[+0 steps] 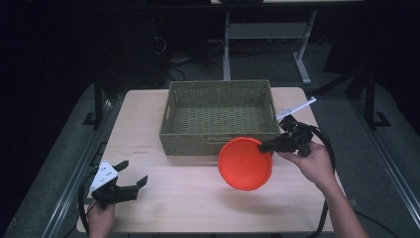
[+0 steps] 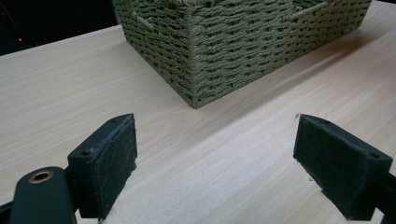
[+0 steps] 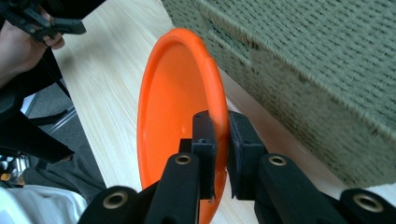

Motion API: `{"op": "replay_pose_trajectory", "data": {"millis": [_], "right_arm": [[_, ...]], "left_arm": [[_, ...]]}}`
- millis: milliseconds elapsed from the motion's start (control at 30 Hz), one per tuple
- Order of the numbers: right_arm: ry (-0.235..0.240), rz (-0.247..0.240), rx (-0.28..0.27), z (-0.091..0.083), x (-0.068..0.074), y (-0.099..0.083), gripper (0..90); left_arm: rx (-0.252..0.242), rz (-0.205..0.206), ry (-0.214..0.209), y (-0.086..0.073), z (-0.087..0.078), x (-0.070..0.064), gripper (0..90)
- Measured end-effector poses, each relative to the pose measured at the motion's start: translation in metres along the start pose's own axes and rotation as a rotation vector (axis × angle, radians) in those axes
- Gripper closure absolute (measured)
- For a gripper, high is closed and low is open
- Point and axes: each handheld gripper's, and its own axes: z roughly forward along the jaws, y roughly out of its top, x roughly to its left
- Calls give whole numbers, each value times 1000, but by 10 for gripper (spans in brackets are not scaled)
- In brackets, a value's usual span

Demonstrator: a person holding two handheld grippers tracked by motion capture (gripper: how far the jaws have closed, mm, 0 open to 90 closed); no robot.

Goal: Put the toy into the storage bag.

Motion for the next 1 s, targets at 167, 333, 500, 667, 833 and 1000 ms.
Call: {"op": "replay_pose_trajectory", "data": {"millis": [167, 333, 500, 667, 833, 1000], "right_arm": [[3, -10, -2, -3, 1, 12, 823], [0, -15, -15, -9, 3, 25, 823], [-8, -13, -28, -14, 1, 36, 822], [-5, -11, -43, -17, -1, 47, 823], [-19, -6, -36, -20, -7, 62, 823], [-28, -2, -44, -23, -14, 80, 822]], "left_arm": [[-5, -1, 2, 0, 0, 0, 128], [0, 5, 3, 0, 0, 0, 129], [1, 4, 0, 1, 0, -1, 128], [2, 5, 0, 1, 1, 0, 129], [3, 2, 1, 1, 1, 0, 128], [3, 4, 2, 2, 2, -1, 128]]}}
